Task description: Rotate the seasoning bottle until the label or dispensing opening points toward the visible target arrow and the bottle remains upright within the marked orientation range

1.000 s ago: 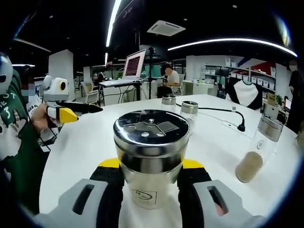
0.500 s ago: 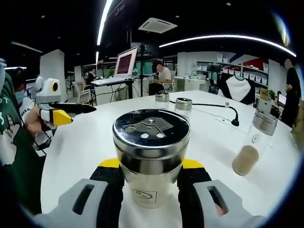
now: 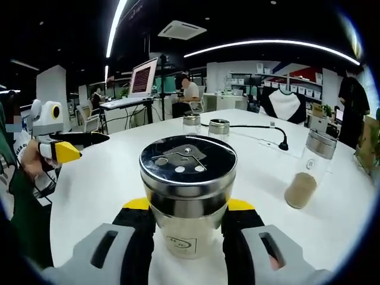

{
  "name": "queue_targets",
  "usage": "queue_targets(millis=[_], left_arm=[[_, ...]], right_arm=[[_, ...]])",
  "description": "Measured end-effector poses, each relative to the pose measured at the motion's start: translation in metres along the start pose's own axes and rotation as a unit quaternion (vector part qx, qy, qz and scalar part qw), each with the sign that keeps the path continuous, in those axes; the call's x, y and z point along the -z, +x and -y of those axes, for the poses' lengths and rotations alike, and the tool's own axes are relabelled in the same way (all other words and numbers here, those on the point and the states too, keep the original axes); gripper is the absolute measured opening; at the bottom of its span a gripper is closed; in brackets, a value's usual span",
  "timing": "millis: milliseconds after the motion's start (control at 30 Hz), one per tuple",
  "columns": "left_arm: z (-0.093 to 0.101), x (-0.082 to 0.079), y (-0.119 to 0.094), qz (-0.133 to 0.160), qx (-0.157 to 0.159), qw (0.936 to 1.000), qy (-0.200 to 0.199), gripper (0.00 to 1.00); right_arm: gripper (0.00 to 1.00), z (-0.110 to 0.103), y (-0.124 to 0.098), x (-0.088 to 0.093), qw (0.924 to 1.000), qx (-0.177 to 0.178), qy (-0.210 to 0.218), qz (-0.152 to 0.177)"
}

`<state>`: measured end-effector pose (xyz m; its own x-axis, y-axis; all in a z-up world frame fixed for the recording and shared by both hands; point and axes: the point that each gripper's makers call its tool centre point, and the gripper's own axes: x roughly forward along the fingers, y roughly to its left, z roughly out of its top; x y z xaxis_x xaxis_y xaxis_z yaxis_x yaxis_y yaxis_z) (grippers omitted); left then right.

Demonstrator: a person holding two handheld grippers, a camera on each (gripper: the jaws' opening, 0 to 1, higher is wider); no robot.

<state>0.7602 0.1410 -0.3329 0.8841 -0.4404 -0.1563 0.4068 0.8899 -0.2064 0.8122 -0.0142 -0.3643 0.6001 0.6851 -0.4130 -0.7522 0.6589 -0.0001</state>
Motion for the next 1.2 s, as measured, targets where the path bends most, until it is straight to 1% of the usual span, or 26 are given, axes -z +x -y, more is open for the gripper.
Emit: queue_targets(millis=[133, 533, 667, 967, 1200], left_arm=[[0.0035, -0.0001, 0.0006, 0.000, 0.004, 1.0000, 0.001, 0.97], [0.0013, 0.0023, 0.0013, -0.004, 0.000, 1.0000, 0.000, 0.97], [0.0028, 0.0027, 0.0025, -0.006, 0.002, 1.0000, 0.000, 0.97], [0.0016, 0.0052, 0.0033, -0.012, -0.001, 0.9999, 0.001, 0.96], [0.0015, 0.0053, 0.0027, -0.011, 0.000, 0.9999, -0.001, 0.97]], right_arm=[[0.43, 0.0013, 0.0000, -0.0002, 0.9999, 0.010, 0.005, 0.003], [0.42, 0.0033, -0.0016, 0.0019, 0.9990, 0.042, 0.015, -0.007], [0.42, 0.0052, -0.0020, 0.0025, 0.9979, 0.059, 0.026, -0.011], [0.42, 0.0061, -0.0031, 0.0032, 0.9948, 0.088, 0.051, -0.001], [0.42, 0.0064, -0.0041, 0.0042, 0.9913, 0.114, 0.065, -0.004]])
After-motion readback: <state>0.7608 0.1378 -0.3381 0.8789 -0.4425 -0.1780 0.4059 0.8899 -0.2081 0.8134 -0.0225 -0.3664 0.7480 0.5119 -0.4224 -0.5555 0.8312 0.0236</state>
